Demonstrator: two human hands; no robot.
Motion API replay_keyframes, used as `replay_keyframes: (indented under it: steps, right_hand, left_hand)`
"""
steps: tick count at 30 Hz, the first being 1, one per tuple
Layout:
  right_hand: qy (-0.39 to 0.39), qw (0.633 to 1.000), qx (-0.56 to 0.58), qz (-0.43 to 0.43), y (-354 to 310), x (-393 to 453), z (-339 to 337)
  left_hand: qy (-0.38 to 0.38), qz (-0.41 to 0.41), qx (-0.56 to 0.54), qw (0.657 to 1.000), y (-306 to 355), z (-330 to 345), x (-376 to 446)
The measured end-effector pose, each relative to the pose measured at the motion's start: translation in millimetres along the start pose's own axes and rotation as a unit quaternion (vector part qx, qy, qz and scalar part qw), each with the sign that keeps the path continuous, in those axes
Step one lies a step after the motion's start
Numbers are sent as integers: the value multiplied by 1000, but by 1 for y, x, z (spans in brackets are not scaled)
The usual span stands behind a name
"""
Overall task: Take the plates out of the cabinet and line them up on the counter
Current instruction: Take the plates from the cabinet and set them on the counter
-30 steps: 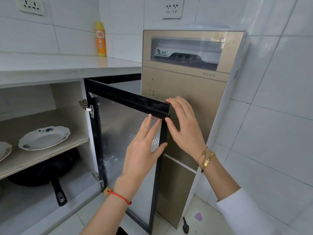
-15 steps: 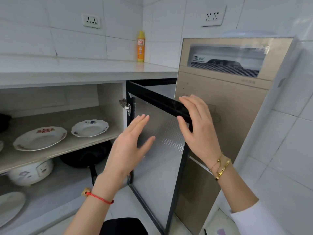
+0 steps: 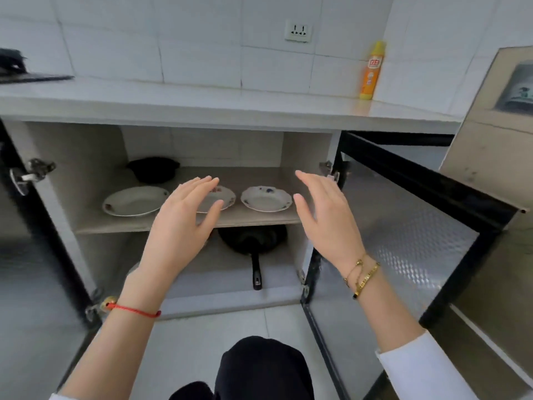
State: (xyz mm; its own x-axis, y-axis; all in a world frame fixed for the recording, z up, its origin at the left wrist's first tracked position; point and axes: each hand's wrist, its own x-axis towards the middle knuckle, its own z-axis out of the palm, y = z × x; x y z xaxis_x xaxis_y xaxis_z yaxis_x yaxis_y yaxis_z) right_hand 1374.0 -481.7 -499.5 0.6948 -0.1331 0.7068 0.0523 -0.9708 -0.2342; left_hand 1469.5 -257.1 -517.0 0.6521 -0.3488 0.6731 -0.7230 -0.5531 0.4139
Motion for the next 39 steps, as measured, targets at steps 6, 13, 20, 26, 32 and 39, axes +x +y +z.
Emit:
replay_keyframes:
  steps: [6,13,20,26,32,39]
  right_hand:
    - [-79,995,65,-1,-11,29,88]
    - [-167,980,107,-27,-38,72,187]
    - [-225,960,163,-37,-74,126,274]
    - [-269,944,193,6,-82,169,355]
    - [-339,919,188,70,-82,203,433]
    - [-380,903,167,109,-86,219,494]
  left_hand:
    - [15,-89,87,992,-81,-30,-8]
    - [30,-199,131,971,-163,-41,-11]
    - [34,-251,150,956,-236,-31,11]
    - [17,-310,128,942,-295,0,48]
    - [-14,-373,105,922,-364,37,82]
    - [-41,-435,57,898,-416,63,97]
